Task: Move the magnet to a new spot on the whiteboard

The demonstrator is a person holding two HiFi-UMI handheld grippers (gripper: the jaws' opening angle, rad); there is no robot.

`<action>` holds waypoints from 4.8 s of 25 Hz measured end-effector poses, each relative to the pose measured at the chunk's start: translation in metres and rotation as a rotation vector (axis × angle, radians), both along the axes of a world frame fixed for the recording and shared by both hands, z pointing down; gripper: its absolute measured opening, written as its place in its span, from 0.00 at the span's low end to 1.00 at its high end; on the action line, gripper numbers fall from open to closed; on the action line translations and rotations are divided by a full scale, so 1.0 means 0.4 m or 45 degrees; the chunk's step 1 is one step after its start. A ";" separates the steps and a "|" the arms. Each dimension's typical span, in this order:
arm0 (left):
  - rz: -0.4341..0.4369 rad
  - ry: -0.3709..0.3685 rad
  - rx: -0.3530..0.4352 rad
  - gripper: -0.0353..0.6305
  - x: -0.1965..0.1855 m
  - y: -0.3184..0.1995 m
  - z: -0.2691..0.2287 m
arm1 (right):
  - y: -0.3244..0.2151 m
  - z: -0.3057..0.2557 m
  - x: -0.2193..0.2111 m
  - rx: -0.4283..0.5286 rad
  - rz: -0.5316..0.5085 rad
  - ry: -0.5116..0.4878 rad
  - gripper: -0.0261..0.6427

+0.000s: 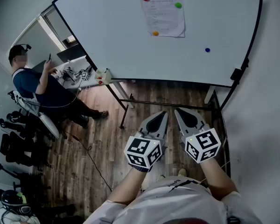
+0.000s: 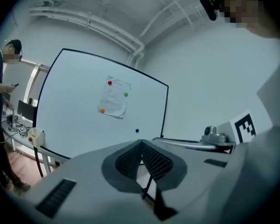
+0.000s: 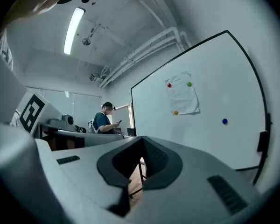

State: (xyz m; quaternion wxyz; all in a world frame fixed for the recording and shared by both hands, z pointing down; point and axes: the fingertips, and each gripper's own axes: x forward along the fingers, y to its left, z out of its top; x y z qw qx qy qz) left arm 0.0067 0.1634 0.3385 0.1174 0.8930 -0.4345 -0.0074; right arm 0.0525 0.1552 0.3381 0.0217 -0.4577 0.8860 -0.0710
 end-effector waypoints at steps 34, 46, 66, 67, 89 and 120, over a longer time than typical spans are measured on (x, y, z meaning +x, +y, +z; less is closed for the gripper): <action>-0.144 -0.009 0.041 0.07 0.117 -0.195 0.054 | -0.163 0.028 0.145 0.032 -0.035 -0.068 0.06; -0.077 0.001 0.100 0.07 -0.004 -0.506 0.015 | -0.448 -0.021 0.022 0.075 0.041 -0.045 0.06; -0.050 -0.120 0.279 0.07 -0.018 -0.937 -0.059 | -0.803 -0.053 0.026 0.106 0.198 0.010 0.06; -0.068 -0.139 0.301 0.07 -0.014 -0.950 -0.070 | -0.817 -0.060 0.030 0.113 0.181 0.004 0.06; -0.352 -0.569 0.476 0.26 0.022 -1.156 -0.109 | -0.974 -0.073 0.100 0.132 -0.012 -0.057 0.06; -0.404 -0.529 0.513 0.25 0.007 -1.153 -0.127 | -0.976 -0.057 0.109 0.104 0.020 -0.073 0.06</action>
